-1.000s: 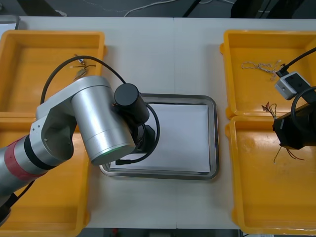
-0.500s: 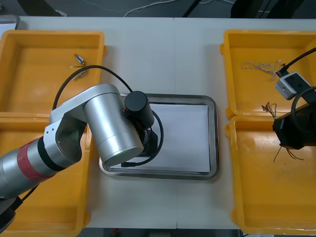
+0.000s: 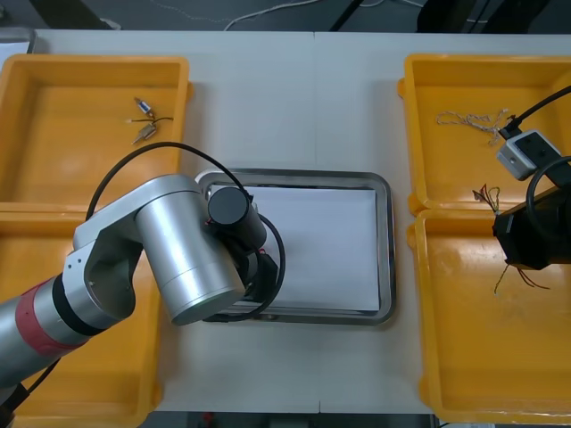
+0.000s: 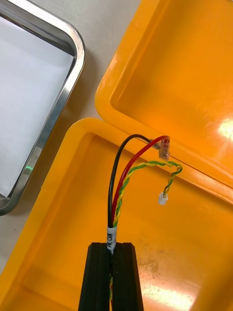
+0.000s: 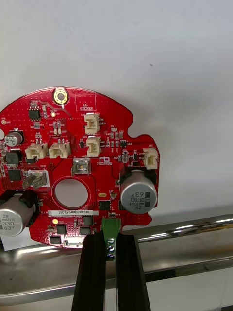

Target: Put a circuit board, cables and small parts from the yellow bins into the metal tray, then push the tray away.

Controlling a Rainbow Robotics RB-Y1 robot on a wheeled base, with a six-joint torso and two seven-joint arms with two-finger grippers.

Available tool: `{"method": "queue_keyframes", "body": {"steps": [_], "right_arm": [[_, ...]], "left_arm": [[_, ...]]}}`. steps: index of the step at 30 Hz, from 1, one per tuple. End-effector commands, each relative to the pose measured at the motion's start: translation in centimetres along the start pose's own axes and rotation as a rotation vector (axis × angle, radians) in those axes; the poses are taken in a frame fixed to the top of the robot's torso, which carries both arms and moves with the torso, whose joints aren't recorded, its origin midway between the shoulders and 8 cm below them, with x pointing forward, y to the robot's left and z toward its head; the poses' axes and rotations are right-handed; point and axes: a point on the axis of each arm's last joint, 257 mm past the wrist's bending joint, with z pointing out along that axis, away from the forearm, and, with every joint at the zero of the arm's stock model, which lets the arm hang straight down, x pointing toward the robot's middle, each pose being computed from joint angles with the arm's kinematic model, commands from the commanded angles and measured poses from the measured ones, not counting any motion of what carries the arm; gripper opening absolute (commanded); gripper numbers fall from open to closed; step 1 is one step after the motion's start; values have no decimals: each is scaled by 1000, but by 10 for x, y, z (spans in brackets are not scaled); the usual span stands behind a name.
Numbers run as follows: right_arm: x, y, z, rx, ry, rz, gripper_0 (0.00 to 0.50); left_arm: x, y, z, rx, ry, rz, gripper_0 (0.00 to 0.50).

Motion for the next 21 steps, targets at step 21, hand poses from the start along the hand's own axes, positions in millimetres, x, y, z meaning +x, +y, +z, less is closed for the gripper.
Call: {"method": "queue_keyframes", "body": {"steps": [21], "right_arm": [[-6, -7, -6, 33, -4, -27, 0]], "left_arm": [[-12, 7, 10, 4, -51, 6, 0]]}}
